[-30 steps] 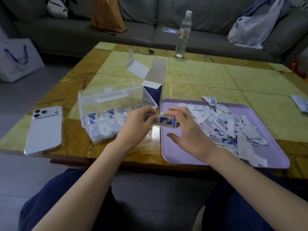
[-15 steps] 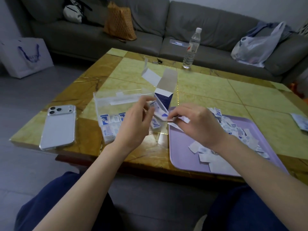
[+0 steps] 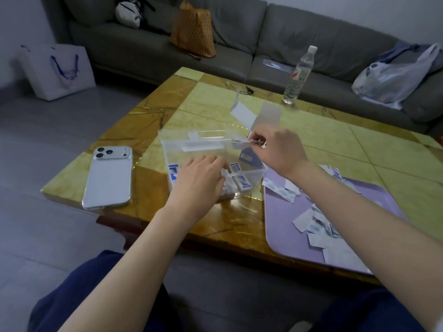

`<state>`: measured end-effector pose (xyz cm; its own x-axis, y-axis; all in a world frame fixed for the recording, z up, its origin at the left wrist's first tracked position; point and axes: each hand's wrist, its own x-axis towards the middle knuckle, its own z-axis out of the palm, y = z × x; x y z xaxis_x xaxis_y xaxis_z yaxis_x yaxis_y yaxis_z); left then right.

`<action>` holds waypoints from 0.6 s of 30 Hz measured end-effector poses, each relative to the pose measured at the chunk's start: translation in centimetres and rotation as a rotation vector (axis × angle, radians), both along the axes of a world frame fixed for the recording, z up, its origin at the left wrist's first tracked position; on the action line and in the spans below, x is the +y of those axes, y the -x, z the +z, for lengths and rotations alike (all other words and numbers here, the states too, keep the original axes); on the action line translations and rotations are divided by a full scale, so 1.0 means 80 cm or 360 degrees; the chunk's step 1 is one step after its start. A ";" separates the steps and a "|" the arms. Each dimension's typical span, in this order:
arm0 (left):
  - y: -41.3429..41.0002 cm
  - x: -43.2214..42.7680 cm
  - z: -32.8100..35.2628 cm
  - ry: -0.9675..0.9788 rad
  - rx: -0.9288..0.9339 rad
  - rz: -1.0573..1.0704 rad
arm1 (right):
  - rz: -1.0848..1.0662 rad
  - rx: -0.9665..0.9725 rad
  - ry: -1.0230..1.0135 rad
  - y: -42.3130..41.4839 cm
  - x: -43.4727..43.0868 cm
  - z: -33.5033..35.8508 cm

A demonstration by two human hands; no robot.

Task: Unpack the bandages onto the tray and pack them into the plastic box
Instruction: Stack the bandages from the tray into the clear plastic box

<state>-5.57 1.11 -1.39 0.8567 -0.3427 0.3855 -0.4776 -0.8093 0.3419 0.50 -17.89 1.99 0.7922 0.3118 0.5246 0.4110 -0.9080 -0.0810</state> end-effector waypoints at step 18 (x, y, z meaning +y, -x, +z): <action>-0.009 0.006 -0.004 0.0082 0.0145 -0.0042 | 0.0157 0.1106 0.1372 -0.049 0.051 -0.011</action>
